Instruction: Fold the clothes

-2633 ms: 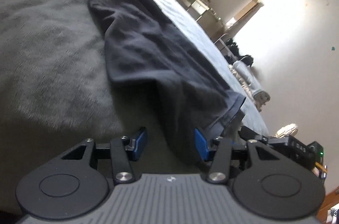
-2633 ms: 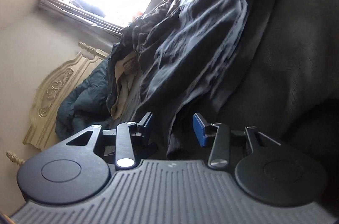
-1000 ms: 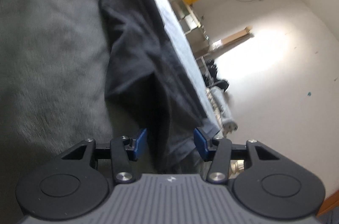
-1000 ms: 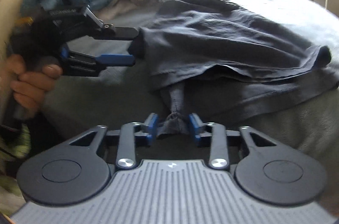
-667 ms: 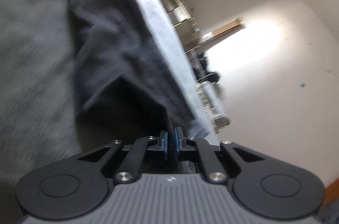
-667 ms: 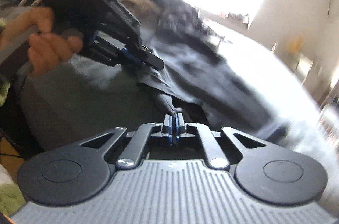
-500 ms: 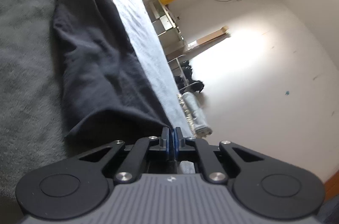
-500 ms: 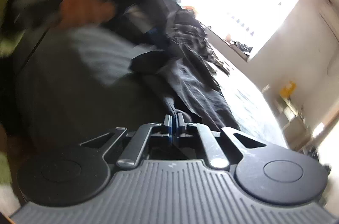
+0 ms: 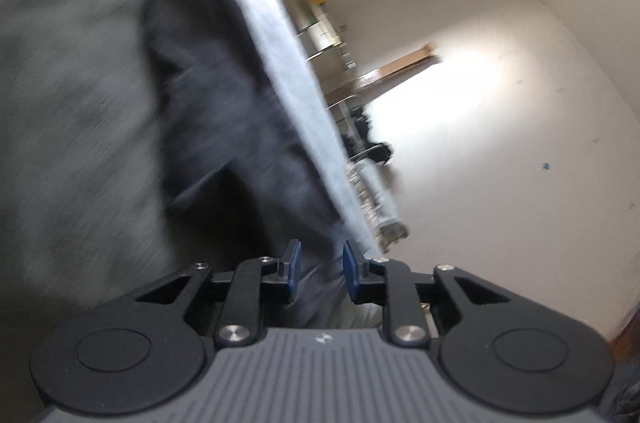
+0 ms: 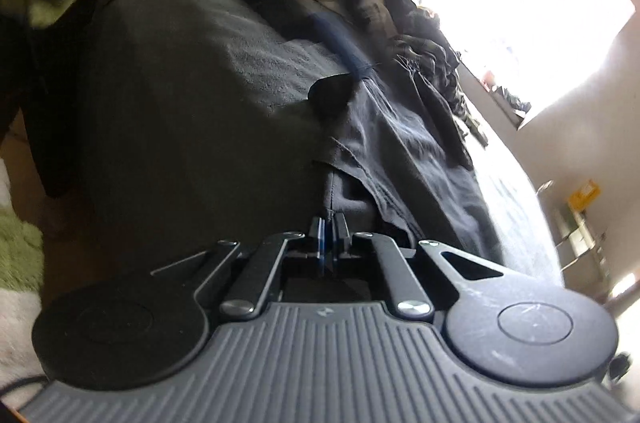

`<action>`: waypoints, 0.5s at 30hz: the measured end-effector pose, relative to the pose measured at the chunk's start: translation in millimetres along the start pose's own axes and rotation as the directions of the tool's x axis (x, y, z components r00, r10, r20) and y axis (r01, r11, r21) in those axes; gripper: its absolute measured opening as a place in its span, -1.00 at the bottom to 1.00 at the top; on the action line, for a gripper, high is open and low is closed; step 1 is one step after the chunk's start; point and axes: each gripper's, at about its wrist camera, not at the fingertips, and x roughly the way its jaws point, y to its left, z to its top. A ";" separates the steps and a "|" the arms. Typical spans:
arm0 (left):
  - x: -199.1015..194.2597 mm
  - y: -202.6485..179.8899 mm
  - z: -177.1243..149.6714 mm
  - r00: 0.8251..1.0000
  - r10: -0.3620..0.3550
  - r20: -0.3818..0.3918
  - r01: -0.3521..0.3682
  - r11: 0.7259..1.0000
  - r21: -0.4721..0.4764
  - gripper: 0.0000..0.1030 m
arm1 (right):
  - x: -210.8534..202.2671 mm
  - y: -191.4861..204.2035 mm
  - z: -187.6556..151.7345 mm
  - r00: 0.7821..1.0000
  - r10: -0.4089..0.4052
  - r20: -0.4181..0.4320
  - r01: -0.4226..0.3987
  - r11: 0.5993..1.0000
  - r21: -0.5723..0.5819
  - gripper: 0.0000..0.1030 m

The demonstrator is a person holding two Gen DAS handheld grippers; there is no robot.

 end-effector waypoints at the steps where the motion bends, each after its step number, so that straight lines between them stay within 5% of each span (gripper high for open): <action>1: -0.8 7.2 -4.8 1.000 0.013 -0.009 -0.013 1.000 -0.026 -0.57 | -1.2 1.6 -0.7 1.000 0.003 0.004 -0.003 1.000 0.017 -0.96; 6: 14.4 35.6 -10.3 1.000 -0.021 -0.020 0.017 0.983 -0.184 -0.49 | -2.6 -4.0 3.9 1.000 0.015 0.014 -0.016 0.997 0.075 -0.96; 10: 35.2 37.9 -5.7 0.998 -0.040 -0.039 0.031 0.977 -0.213 -0.46 | -0.8 4.9 0.4 1.000 0.003 0.016 -0.004 0.998 0.059 -0.96; 15: 50.3 35.9 1.7 0.999 -0.016 -0.036 0.008 0.974 -0.225 -0.92 | 4.0 2.8 -4.7 1.000 0.011 0.013 -0.012 0.997 0.071 -0.96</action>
